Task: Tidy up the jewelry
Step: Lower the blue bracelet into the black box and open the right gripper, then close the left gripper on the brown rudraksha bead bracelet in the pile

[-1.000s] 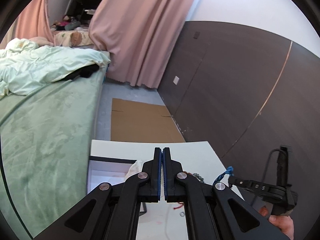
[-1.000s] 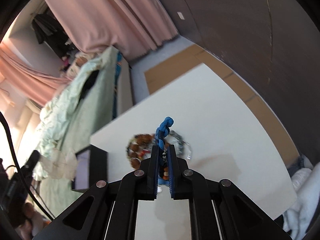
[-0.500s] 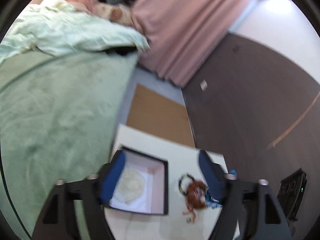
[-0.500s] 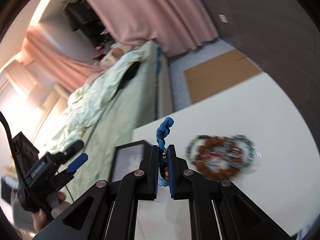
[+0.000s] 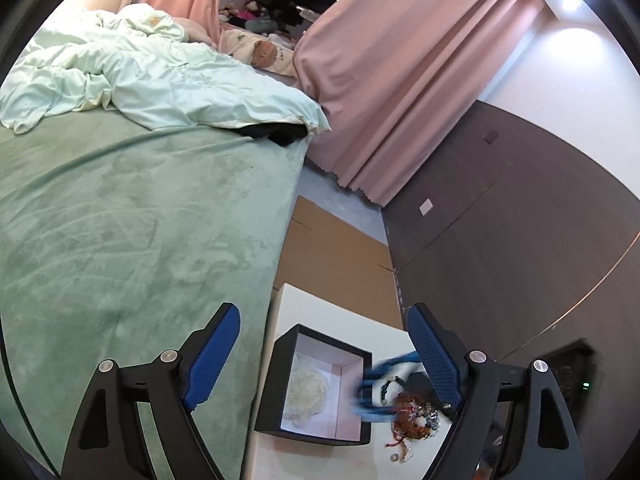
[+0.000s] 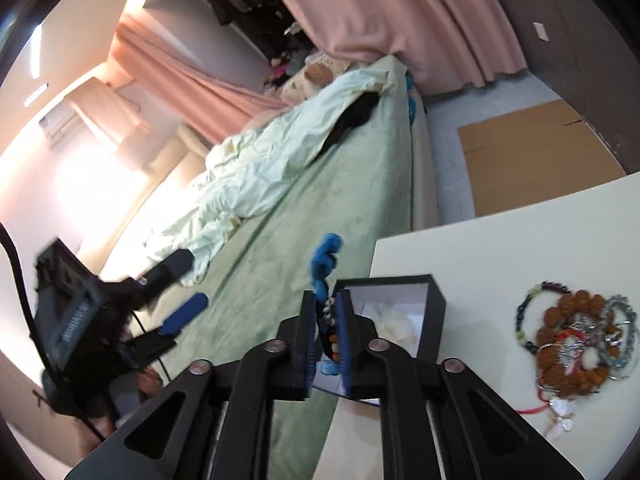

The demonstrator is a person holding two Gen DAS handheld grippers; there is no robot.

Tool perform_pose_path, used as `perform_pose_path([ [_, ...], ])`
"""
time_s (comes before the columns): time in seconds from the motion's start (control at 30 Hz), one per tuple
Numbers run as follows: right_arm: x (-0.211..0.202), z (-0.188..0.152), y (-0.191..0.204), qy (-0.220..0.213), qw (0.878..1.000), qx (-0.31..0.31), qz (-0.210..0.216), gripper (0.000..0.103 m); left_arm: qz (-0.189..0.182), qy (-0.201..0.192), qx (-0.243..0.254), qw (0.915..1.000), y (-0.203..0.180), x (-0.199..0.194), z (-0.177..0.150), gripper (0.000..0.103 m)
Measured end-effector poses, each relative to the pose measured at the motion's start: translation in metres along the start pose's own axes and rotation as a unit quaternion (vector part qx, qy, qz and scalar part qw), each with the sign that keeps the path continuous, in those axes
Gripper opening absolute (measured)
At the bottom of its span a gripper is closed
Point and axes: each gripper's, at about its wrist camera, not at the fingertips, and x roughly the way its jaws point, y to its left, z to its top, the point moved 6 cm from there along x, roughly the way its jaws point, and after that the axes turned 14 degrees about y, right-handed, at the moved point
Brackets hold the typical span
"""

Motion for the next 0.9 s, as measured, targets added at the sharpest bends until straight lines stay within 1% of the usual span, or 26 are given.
perform_pose_path([
  [0.03, 0.003, -0.003, -0.007, 0.006, 1.000, 0.012, -0.006, 0.057, 0.002, 0.002, 0.005, 1.0000, -0.001, 0.001, -0.002, 0.086],
  [0.13, -0.012, -0.008, -0.022, -0.008, 0.999, 0.030, -0.027, 0.057, 0.008, 0.007, 0.017, 0.9998, -0.004, 0.001, -0.007, 0.086],
  [0.2, -0.028, -0.011, -0.030, -0.021, 0.999, 0.040, -0.022, 0.058, 0.014, 0.010, 0.023, 0.9996, -0.006, 0.001, -0.010, 0.086],
  [0.23, -0.037, -0.013, -0.036, -0.029, 0.998, 0.048, -0.021, 0.063, 0.016, 0.011, 0.028, 0.9994, -0.008, 0.001, -0.013, 0.086],
  [0.3, -0.051, -0.015, -0.046, -0.044, 0.997, 0.063, -0.028, 0.068, 0.016, 0.014, 0.034, 0.9992, -0.011, 0.002, -0.016, 0.086],
  [0.43, -0.079, -0.019, -0.066, -0.061, 0.994, 0.086, -0.038, 0.068, 0.019, 0.026, 0.054, 0.9980, -0.024, 0.008, -0.026, 0.086],
  [0.53, -0.100, -0.022, -0.078, -0.068, 0.991, 0.101, -0.054, 0.068, 0.020, 0.031, 0.071, 0.9968, -0.036, 0.011, -0.033, 0.086],
  [0.67, -0.121, -0.034, -0.091, -0.062, 0.990, 0.111, -0.058, 0.068, 0.021, 0.041, 0.098, 0.9941, -0.052, 0.017, -0.044, 0.086],
  [0.73, -0.128, -0.038, -0.098, -0.060, 0.989, 0.113, -0.071, 0.068, 0.023, 0.049, 0.112, 0.9923, -0.059, 0.022, -0.051, 0.086],
  [0.9, -0.132, -0.046, -0.113, -0.044, 0.988, 0.126, -0.077, 0.068, 0.027, 0.071, 0.137, 0.9876, -0.075, 0.040, -0.072, 0.086],
])
